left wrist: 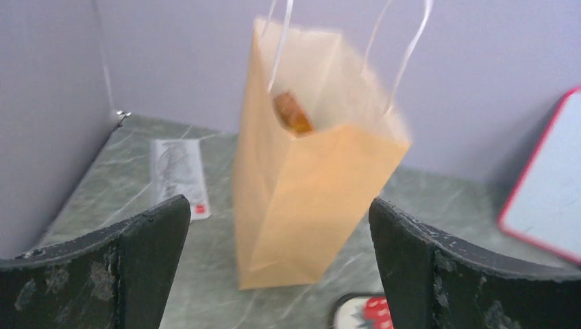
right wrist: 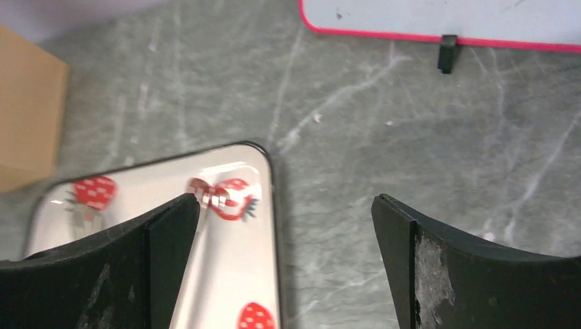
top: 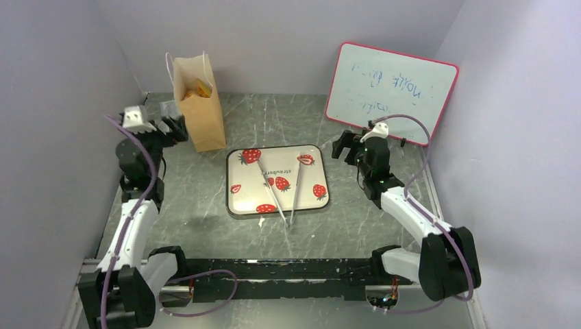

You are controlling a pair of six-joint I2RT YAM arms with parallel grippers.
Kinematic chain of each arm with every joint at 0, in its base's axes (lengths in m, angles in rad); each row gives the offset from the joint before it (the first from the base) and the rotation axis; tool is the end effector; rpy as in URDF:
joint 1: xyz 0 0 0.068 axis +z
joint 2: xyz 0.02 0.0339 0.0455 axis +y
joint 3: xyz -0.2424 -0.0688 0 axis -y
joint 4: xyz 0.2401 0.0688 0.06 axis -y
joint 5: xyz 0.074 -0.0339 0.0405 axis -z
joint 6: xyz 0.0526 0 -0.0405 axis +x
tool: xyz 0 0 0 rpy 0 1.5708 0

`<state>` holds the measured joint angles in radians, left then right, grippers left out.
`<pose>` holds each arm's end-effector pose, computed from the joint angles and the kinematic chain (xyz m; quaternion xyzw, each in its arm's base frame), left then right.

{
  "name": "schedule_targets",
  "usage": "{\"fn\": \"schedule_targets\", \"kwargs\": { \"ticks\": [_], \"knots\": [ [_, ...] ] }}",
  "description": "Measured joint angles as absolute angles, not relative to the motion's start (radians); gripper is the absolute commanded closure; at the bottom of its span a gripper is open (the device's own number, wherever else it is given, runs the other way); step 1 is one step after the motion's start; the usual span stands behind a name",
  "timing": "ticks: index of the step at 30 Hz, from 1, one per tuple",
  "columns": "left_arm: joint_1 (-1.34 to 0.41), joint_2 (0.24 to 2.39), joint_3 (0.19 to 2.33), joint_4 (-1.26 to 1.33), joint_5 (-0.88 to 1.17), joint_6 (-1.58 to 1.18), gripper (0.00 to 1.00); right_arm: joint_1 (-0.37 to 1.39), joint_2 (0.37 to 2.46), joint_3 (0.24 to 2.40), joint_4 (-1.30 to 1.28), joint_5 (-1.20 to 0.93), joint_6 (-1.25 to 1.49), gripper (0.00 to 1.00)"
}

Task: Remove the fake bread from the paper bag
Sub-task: Move the paper bag to the center of the board.

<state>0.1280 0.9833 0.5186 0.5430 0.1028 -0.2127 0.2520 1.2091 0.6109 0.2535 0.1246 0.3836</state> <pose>0.2517 0.0270 0.2712 -0.0778 0.6746 -0.0659 0.7311 0.2778 0.0648 0.2119 0.0894 0.8122 0.1311 0.5614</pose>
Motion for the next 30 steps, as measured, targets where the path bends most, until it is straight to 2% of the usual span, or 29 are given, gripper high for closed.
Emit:
{"fn": "schedule_targets", "kwargs": {
  "ticks": [5, 7, 14, 22, 30],
  "knots": [
    [0.128, 0.92, 0.758, 0.218, 0.113, -0.44, 0.01, 0.26, 1.079, 0.578, 0.281, 0.104, 0.539, 0.0],
    [0.128, 0.901, 0.802, 0.113, 0.11, -0.509, 0.01, 0.259, 1.049, 0.553, 0.31, 0.072, 0.585, 0.03],
    [0.128, 0.918, 0.937, -0.161, 0.093, -0.601, 0.01, 0.268, 1.103, 0.566, 0.308, -0.019, 0.627, 0.07],
    [0.128, 1.106, 1.162, -0.348, 0.025, -0.582, 0.01, 0.434, 1.208, 0.711, 0.13, 0.133, 0.609, 0.07],
    [0.128, 1.259, 1.3, -0.423, -0.017, -0.538, 0.01, 0.615, 1.269, 0.779, 0.016, 0.289, 0.601, 0.07]
  ]
}}
